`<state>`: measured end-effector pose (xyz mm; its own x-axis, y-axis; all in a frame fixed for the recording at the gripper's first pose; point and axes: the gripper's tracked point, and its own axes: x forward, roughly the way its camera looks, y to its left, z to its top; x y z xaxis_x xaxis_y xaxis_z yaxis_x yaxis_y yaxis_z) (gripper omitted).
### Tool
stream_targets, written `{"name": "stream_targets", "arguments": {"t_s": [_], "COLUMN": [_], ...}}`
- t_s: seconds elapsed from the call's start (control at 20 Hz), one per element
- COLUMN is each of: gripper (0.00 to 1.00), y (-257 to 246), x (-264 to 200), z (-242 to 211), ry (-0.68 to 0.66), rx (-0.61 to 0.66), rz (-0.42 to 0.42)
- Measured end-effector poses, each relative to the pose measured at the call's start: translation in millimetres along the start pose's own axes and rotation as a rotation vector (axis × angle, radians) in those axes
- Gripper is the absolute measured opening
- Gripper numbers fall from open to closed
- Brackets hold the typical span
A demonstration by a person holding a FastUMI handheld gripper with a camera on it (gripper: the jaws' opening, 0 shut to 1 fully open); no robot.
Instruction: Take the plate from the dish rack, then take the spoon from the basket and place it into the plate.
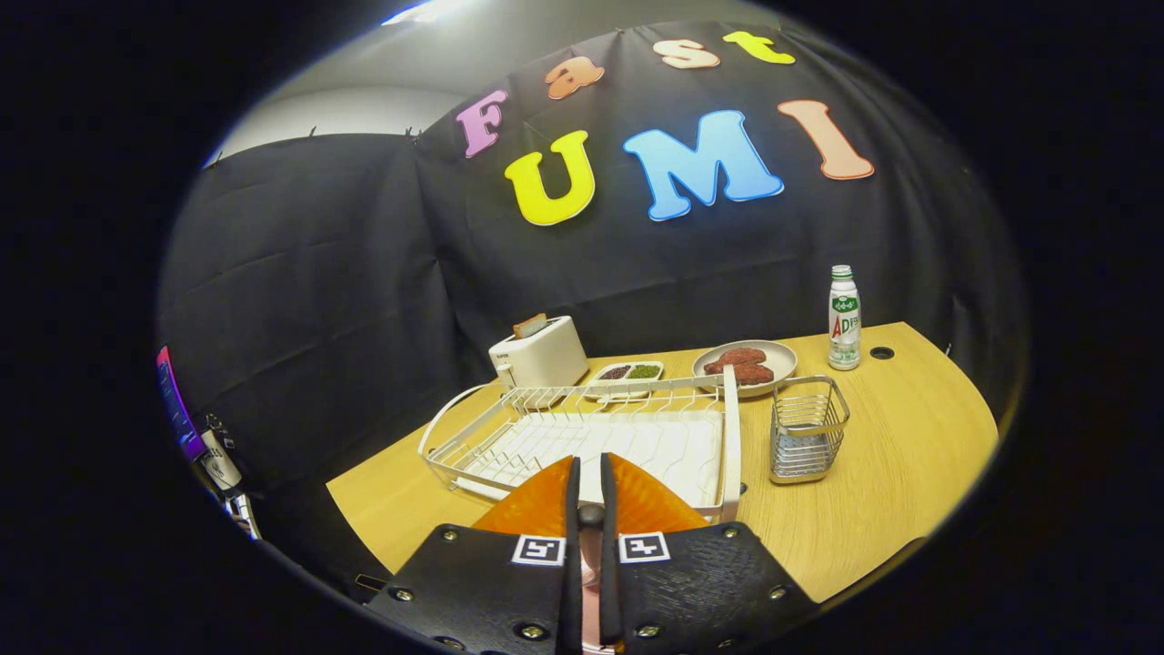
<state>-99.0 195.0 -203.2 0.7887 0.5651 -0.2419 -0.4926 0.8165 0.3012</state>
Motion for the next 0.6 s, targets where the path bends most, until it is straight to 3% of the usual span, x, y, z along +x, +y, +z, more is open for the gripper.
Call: {"name": "stream_targets", "arguments": {"t_s": [0.2, 0.6], "gripper": [0.12, 0.23], "y": [-12, -67], "x": [-6, -30], "z": [-4, -14], "ry": [0.002, 0.062], "rx": [-0.022, 0.001], "rz": [-0.026, -0.196]}}
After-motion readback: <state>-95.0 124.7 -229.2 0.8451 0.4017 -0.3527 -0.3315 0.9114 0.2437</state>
